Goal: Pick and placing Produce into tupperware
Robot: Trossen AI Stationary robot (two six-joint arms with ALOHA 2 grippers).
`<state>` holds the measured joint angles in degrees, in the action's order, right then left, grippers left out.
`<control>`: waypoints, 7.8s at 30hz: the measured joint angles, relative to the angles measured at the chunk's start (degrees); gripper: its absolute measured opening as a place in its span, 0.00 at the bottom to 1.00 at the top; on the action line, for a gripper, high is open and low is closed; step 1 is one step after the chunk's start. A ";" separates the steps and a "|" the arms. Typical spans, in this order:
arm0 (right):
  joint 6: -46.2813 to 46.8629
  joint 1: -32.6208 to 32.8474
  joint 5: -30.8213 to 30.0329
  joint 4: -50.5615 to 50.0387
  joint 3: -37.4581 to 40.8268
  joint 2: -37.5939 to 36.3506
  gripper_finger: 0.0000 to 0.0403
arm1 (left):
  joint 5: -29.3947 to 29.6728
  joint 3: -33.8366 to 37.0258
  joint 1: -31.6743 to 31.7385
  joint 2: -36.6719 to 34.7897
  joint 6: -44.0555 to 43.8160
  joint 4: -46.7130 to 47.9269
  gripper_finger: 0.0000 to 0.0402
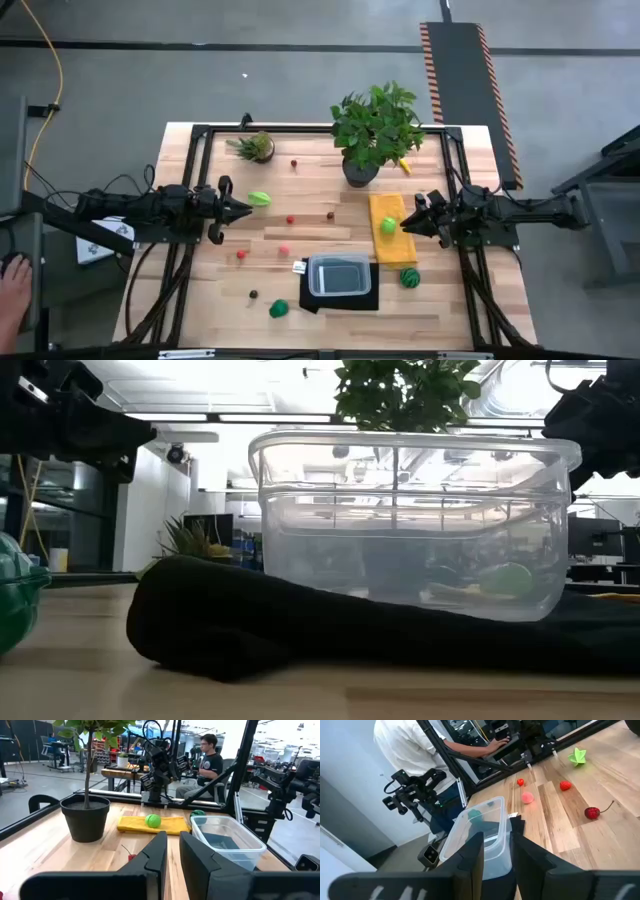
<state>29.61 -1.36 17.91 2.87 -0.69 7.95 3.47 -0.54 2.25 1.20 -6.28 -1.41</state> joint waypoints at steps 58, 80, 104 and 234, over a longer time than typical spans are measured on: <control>0.00 0.02 0.00 -0.02 0.02 0.00 0.21 | -0.01 0.00 -0.01 0.01 -0.02 0.00 0.10; 0.00 0.01 0.00 0.00 0.02 0.01 0.21 | -0.01 0.00 -0.01 -0.01 0.00 -0.06 0.10; 41.34 -0.02 -24.06 10.20 0.06 -0.02 0.21 | 1.66 0.02 -0.01 0.01 -43.39 -8.18 0.10; -9.92 -47.60 -23.72 -64.15 -45.51 32.91 0.21 | 1.02 -0.02 -0.01 0.05 -51.12 -6.15 0.10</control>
<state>19.68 -48.97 -5.80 -61.28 -46.19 40.86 4.49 -0.56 2.24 1.26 -57.40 -7.56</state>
